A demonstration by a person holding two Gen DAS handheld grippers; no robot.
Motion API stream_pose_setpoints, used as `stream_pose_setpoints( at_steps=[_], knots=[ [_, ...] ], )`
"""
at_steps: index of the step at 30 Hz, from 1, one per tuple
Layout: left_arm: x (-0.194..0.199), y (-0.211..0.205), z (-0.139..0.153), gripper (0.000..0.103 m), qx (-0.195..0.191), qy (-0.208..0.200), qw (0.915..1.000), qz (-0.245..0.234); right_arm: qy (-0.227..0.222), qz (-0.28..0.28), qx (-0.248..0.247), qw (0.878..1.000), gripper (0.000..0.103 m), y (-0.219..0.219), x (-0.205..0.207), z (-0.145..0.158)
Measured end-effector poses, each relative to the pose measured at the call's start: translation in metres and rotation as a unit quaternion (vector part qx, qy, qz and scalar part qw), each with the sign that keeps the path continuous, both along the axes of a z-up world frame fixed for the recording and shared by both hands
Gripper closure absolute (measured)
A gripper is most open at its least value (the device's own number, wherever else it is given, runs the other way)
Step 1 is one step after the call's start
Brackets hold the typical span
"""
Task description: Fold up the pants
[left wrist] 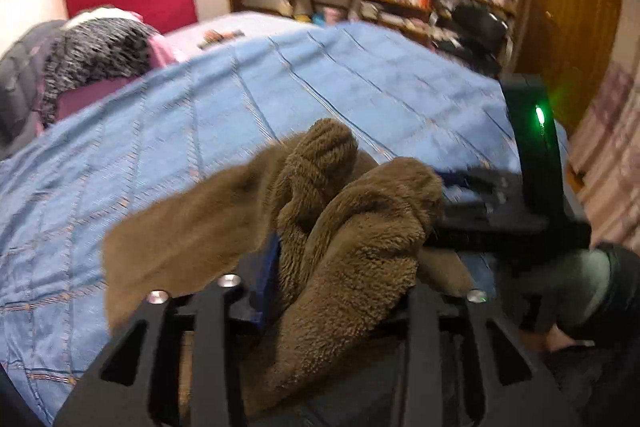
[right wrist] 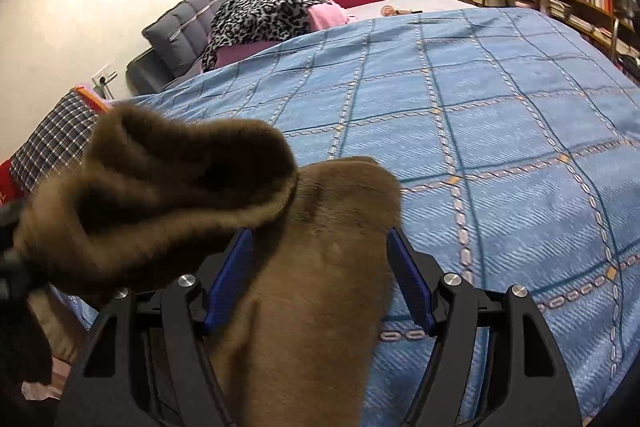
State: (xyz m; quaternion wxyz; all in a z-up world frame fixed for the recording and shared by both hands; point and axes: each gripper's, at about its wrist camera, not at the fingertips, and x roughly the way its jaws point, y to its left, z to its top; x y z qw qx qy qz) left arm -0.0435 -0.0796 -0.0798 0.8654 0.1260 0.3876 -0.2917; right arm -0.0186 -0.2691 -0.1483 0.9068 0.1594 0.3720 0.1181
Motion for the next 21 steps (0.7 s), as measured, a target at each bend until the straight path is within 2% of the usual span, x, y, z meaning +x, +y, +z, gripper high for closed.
stream_pose_setpoints(
  at_steps=[4,6,9,10,13,15,17,21],
  knots=[
    [-0.009,-0.005,-0.022,0.047,0.023,0.043,0.9978,-0.046,0.008,-0.006,0.018,1.0,0.032,-0.01,-0.009,-0.001],
    [-0.012,-0.003,-0.025,0.046,0.024,0.049,0.9971,-0.053,0.007,-0.007,0.028,1.0,0.032,-0.012,-0.014,0.001],
    [-0.012,0.005,-0.022,0.042,-0.007,0.066,0.9963,-0.054,0.006,0.003,0.063,0.998,0.032,-0.014,-0.017,0.007],
    [-0.009,0.011,-0.018,0.038,-0.035,0.079,0.9948,-0.054,0.009,0.01,0.081,0.997,0.032,-0.015,-0.016,0.009],
    [-0.004,0.027,-0.006,0.037,-0.096,0.103,0.9888,-0.051,0.024,0.041,0.147,0.988,0.032,-0.015,-0.014,0.011],
    [-0.002,0.037,0.001,0.036,-0.111,0.102,0.9876,-0.043,0.035,0.053,0.187,0.98,0.032,-0.014,-0.012,0.011],
    [-0.001,0.04,0.004,0.036,-0.108,0.097,0.9889,-0.033,0.048,0.06,0.212,0.974,0.032,-0.013,-0.008,0.01],
    [0.007,0.059,0.0,0.036,-0.111,0.1,0.9888,-0.002,0.077,0.059,0.224,0.97,0.032,-0.006,0.001,0.0]
  ],
)
